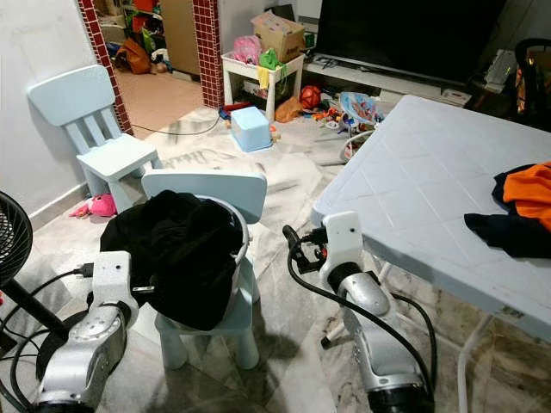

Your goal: Hang hanger

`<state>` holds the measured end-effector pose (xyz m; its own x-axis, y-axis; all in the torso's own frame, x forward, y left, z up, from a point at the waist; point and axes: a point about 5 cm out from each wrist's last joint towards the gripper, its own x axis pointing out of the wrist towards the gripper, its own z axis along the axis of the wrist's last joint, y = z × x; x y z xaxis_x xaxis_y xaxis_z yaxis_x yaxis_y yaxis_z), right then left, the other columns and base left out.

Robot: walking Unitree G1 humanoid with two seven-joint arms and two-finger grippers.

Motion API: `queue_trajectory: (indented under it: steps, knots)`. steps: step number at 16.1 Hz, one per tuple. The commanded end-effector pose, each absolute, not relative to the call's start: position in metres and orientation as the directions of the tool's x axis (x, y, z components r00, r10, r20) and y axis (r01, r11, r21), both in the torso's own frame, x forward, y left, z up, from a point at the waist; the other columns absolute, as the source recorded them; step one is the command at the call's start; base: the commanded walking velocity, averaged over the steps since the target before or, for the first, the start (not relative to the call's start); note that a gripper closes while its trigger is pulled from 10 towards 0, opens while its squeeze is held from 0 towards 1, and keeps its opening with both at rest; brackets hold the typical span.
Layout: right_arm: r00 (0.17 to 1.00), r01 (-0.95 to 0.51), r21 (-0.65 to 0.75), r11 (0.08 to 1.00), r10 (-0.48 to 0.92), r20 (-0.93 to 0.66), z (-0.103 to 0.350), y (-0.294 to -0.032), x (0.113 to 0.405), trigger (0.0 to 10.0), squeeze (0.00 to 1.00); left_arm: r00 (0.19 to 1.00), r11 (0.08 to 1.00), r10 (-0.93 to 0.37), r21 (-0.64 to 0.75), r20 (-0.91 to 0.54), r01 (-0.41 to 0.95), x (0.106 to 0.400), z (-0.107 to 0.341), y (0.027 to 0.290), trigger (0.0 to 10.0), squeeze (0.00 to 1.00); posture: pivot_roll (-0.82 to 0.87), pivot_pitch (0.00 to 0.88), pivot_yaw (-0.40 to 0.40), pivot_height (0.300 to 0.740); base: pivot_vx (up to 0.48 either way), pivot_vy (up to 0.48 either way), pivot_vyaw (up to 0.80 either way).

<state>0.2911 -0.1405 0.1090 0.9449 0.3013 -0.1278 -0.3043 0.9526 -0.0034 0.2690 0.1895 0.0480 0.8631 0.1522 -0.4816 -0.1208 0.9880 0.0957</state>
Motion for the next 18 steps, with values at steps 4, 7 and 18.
queue_trajectory:
  steps: [4, 7, 18]
  knots:
    - [0.952, -0.277, -0.005, 0.961, 0.274, -0.140, 0.112, -0.148, 0.281, 10.0, 0.00, 0.870, 0.991, 0.124, 0.104, -0.477, -0.084, 0.280, 0.050, 0.187, 10.0, 0.00, -0.09, 0.007, -0.047, 0.740, 0.000, 0.000, 0.00]
    - [0.953, -0.266, -0.006, 0.964, 0.262, -0.152, 0.113, -0.152, 0.276, 10.0, 0.00, 0.859, 0.993, 0.107, 0.089, -0.501, -0.072, 0.284, 0.043, 0.185, 10.0, 0.00, -0.10, 0.028, -0.047, 0.740, 0.000, 0.000, 0.00]
    - [0.726, -0.599, 0.147, 0.787, 0.611, -0.316, 0.113, -0.149, 0.212, 10.0, 0.00, 0.885, 0.990, 0.108, 0.127, -0.453, -0.056, 0.299, 0.041, 0.178, 10.0, 0.00, -0.14, 0.052, -0.039, 0.740, 0.000, 0.000, 0.00]
